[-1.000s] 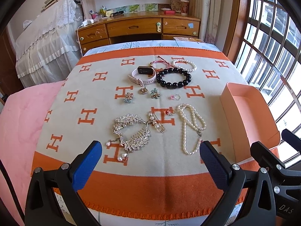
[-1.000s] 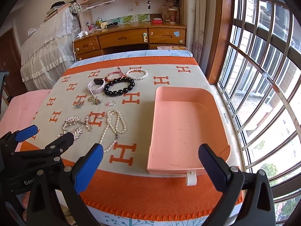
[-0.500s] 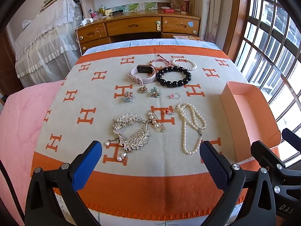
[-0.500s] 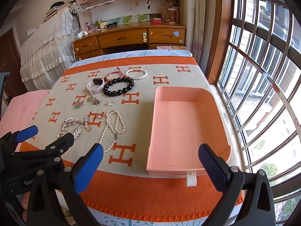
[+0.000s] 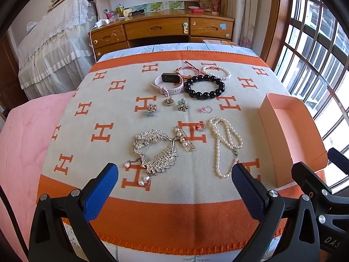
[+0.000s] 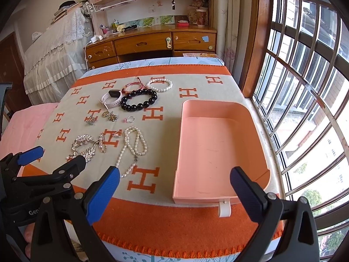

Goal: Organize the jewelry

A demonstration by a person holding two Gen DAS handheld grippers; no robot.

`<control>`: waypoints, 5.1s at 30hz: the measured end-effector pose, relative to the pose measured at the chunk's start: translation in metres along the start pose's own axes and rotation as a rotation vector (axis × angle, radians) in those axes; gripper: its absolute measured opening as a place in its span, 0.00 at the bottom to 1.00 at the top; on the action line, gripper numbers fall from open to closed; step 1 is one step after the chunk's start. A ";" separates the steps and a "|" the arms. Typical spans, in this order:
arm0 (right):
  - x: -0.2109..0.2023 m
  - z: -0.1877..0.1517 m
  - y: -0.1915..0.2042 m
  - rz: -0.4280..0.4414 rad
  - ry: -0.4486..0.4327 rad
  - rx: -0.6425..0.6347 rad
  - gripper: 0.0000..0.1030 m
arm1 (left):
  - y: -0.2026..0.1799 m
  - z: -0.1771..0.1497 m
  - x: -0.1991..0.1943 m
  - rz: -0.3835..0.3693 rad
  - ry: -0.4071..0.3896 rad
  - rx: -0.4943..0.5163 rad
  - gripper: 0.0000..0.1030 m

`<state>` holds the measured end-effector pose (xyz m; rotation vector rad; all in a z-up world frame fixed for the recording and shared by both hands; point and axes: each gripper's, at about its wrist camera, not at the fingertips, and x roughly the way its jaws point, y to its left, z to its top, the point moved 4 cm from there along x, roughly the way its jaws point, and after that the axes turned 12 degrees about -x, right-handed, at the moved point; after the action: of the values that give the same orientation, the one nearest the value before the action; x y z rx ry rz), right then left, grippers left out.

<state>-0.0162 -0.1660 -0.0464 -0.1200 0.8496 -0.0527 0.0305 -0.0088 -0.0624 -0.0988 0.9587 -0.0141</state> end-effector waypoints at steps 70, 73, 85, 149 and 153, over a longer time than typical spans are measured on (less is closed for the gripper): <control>0.265 0.196 -0.033 0.107 0.419 -0.059 0.29 | -0.054 0.213 0.235 -0.013 0.401 0.107 0.61; 0.264 0.195 -0.032 0.086 0.414 -0.081 0.17 | -0.054 0.211 0.242 -0.001 0.438 0.102 0.46; 0.254 0.194 -0.042 0.126 0.365 -0.039 0.07 | -0.074 0.202 0.239 0.015 0.411 0.194 0.09; 0.042 0.000 -0.109 0.094 0.058 0.219 0.33 | -0.185 0.054 0.053 -0.391 0.201 0.361 0.73; 0.041 -0.003 -0.109 0.117 0.043 0.259 0.33 | -0.158 0.049 0.039 -0.318 0.135 0.335 0.73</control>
<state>0.0087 -0.2782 -0.0651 0.1748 0.8844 -0.0549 0.0984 -0.1640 -0.0522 0.0610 1.0549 -0.4779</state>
